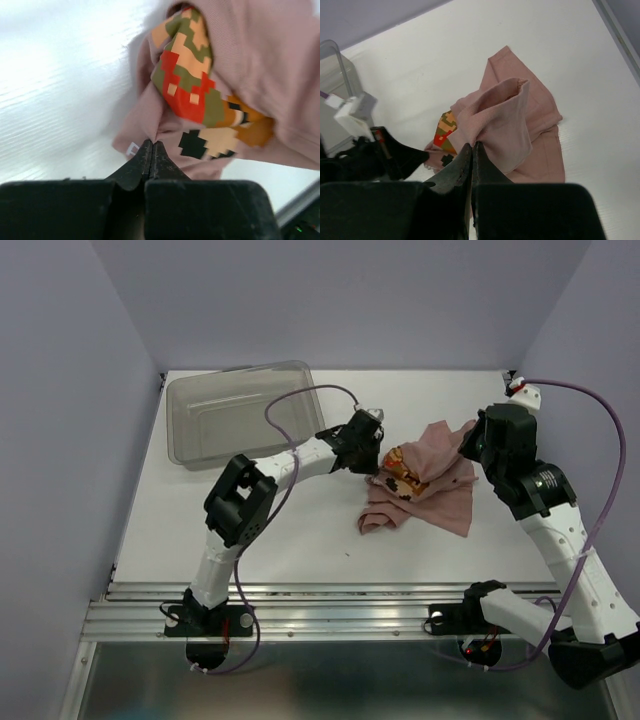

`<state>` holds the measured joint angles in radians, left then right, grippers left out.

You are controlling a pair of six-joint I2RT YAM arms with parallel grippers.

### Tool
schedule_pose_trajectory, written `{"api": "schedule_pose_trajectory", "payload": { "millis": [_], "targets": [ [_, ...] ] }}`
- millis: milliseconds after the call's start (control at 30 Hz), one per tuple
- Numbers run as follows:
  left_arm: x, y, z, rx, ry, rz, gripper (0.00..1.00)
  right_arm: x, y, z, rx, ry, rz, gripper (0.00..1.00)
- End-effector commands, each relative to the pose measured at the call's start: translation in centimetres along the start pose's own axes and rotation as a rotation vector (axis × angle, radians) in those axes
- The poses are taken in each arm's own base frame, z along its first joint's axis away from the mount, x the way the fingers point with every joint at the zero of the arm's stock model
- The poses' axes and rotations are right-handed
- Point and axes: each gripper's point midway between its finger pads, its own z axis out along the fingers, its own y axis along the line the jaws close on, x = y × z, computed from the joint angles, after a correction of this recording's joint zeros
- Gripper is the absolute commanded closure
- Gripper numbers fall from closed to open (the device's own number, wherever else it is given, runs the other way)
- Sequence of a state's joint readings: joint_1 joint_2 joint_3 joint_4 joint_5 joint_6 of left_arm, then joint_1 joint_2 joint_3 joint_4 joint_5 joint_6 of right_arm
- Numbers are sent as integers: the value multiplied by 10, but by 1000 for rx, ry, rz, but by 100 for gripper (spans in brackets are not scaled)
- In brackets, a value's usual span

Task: Roll the t-shirts
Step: Flatten out the T-shirt at the center of the board.

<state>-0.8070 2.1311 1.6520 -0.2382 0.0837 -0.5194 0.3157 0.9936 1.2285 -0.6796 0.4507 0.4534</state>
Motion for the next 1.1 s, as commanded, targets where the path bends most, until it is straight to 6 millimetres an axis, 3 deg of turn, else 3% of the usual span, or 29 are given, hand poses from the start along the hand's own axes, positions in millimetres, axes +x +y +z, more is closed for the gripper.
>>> {"api": "schedule_pose_trajectory", "payload": {
  "millis": [0, 33, 67, 133, 167, 233, 267, 333, 367, 433, 467, 567, 600, 667, 733, 767, 833, 867, 933, 967, 1033, 1067],
  "targets": [
    [-117, -23, -124, 178, -323, -18, 100, -17, 12, 0, -40, -53, 33, 99],
    [-125, -26, -143, 242, -337, -22, 100, -20, 13, -1, -42, -58, 31, 99],
    [-147, -18, -178, 265, -420, -35, 100, -25, 13, -2, -43, -70, 28, 99],
    [-164, -14, -212, 253, -505, -28, 100, -38, 15, -8, -52, -99, 30, 99],
    [-176, -17, -246, 256, -575, -5, 100, -44, 16, -12, -59, -113, 22, 99],
    [-184, -23, -277, 262, -637, 17, 100, -58, 21, -22, -87, -137, 25, 99],
    [-192, -29, -308, 275, -698, 24, 100, -74, 24, -33, -111, -168, 38, 99],
    [-199, -32, -339, 268, -769, 34, 100, -92, 28, -50, -152, -206, 41, 99],
    [-204, -37, -373, 281, -835, 40, 100, -107, 32, -62, -179, -240, 52, 99],
    [-210, -39, -408, 279, -917, 47, 100, -122, 37, -81, -234, -278, 57, 98],
    [-211, -45, -440, 302, -978, 58, 100, -134, 39, -93, -260, -309, 70, 98],
    [-210, -55, -489, 340, -1068, 90, 100, -150, 44, -116, -331, -355, 84, 98],
    [-210, -58, -497, 351, -1078, 99, 100, -153, 45, -122, -346, -366, 91, 98],
    [-208, -64, -500, 379, -1072, 119, 100, -159, 42, -129, -349, -389, 115, 99],
    [-209, -65, -487, 382, -1042, 118, 100, -158, 37, -127, -321, -393, 126, 99],
    [-209, -63, -462, 376, -986, 112, 100, -157, 33, -125, -302, -393, 131, 99],
    [-208, -63, -433, 382, -919, 101, 100, -151, 20, -117, -223, -391, 143, 99],
    [-208, -60, -398, 375, -847, 91, 100, -147, 13, -113, -187, -380, 140, 99],
    [-202, -68, -361, 405, -755, 93, 100, -140, -7, -104, -71, -378, 139, 99],
    [-203, -68, -325, 390, -698, 87, 100, -125, -15, -91, -15, -348, 121, 99],
    [-197, -82, -287, 379, -634, 112, 100, -109, -35, -77, 110, -336, 119, 99],
    [-198, -86, -251, 353, -588, 122, 100, -83, -44, -58, 168, -284, 86, 98]
  ]
}}
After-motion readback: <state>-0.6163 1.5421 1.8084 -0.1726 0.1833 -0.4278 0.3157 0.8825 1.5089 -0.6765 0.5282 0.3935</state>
